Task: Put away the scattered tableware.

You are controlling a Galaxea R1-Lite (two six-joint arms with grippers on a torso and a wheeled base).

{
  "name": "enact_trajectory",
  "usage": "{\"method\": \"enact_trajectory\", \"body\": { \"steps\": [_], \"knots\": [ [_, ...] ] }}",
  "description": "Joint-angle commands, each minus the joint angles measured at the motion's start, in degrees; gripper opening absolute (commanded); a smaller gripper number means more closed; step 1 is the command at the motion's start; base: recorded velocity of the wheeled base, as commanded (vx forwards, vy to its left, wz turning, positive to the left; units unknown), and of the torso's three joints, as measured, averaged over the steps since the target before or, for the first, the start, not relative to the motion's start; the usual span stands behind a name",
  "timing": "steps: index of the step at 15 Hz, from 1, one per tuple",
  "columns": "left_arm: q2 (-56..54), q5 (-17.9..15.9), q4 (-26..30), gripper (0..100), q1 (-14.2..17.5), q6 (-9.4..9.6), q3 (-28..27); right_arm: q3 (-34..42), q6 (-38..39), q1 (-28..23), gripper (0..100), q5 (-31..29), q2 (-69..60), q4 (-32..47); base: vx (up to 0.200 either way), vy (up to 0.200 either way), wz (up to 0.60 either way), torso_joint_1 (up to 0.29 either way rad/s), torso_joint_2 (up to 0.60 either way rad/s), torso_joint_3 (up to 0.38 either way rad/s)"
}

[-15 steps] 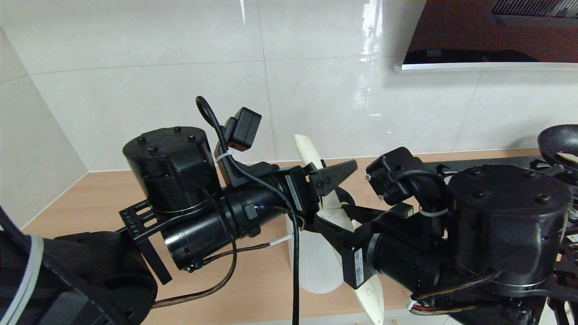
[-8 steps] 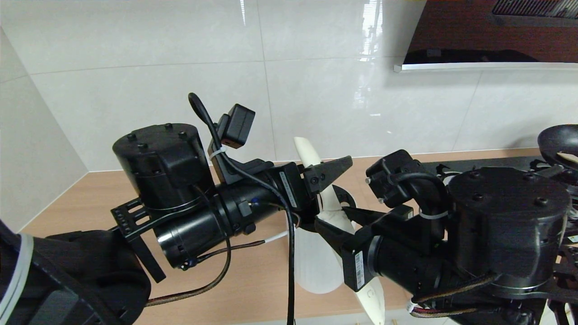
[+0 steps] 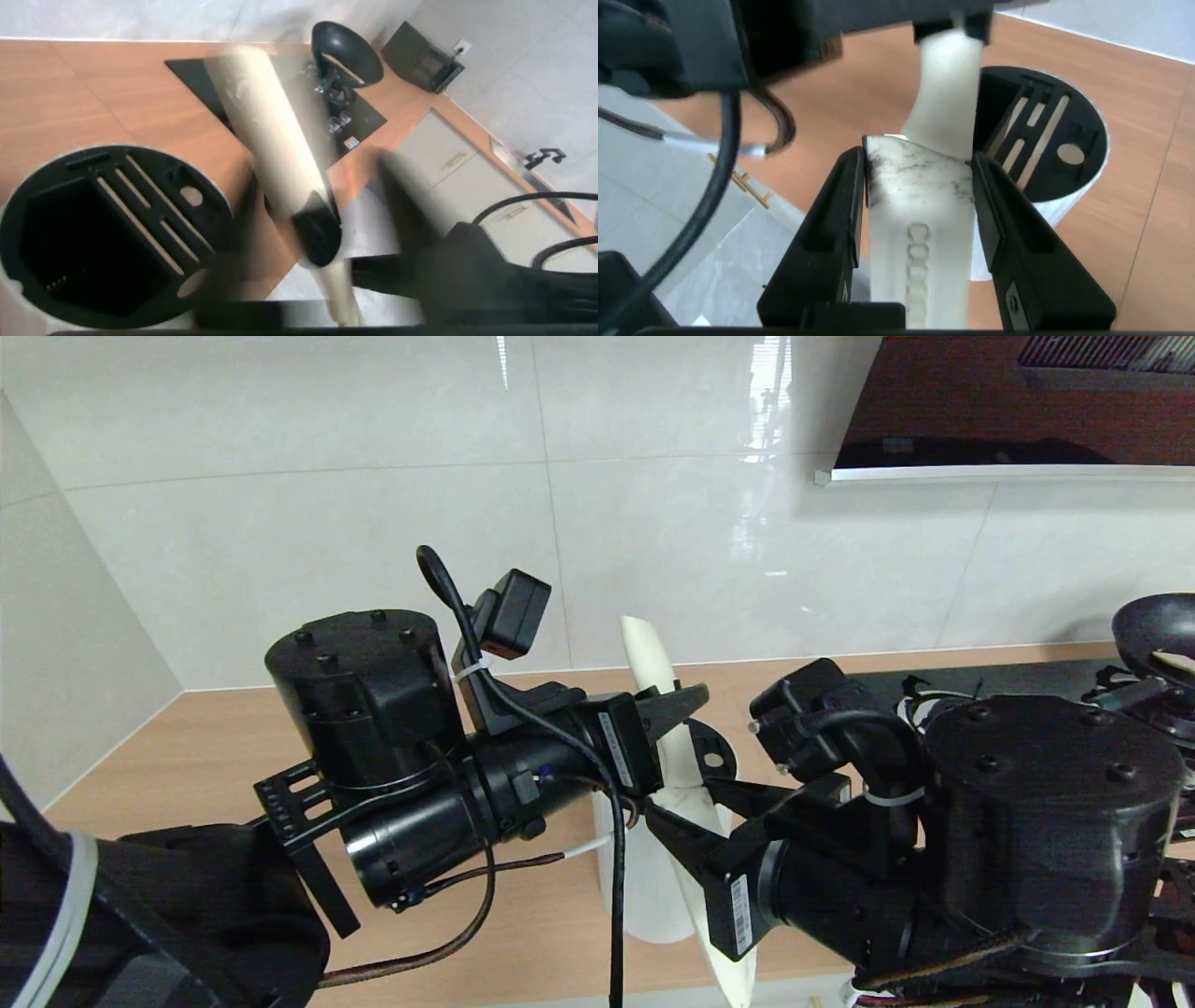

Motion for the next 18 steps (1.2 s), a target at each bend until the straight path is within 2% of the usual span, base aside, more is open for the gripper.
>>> {"method": "enact_trajectory", "body": {
  "steps": [1, 9, 10, 14, 16, 17, 18],
  "knots": [
    [0.8, 0.1, 0.1, 0, -0.5, -0.03, 0.3, 0.0, 0.0, 0.1, 0, 0.0, -0.7, -0.1, 0.000, 0.000, 0.00, 0.000, 0.00, 0.000],
    [-4.8, 0.3, 0.1, 0, -0.2, -0.03, 0.1, -0.2, 0.1, 0.1, 0, -0.4, -1.8, -0.3, 0.000, 0.000, 0.00, 0.000, 0.00, 0.000],
    [-5.2, 0.3, 0.1, 0, 0.1, -0.03, 0.1, -0.2, 0.1, 0.1, 100, -0.5, -2.1, -0.4, 0.000, 0.000, 0.00, 0.000, 0.00, 0.000],
    [-8.2, 0.5, -0.7, 0, 0.8, -0.03, -0.4, -0.1, -0.3, -0.1, 100, -2.2, -5.4, -0.1, 0.000, 0.000, 0.00, 0.000, 0.00, 0.000],
    [-13.2, 0.3, -0.8, 0, 2.7, 0.58, -0.9, -0.1, -2.0, -3.1, 100, -2.6, -10.3, 0.2, 0.000, 0.000, 0.00, 0.000, 0.00, 0.000],
    [-13.9, 0.3, -0.8, 0, 4.2, 1.81, -1.6, -0.1, -3.2, -4.8, 100, -2.5, -11.4, 0.9, 0.000, 0.000, 0.00, 0.000, 0.00, 0.000],
    [-14.3, 0.0, -0.8, 0, 6.4, 4.36, -1.7, -0.2, -4.0, -6.9, 100, -2.5, -12.4, 2.3, 0.000, 0.000, 0.00, 0.000, 0.00, 0.000]
  ]
}}
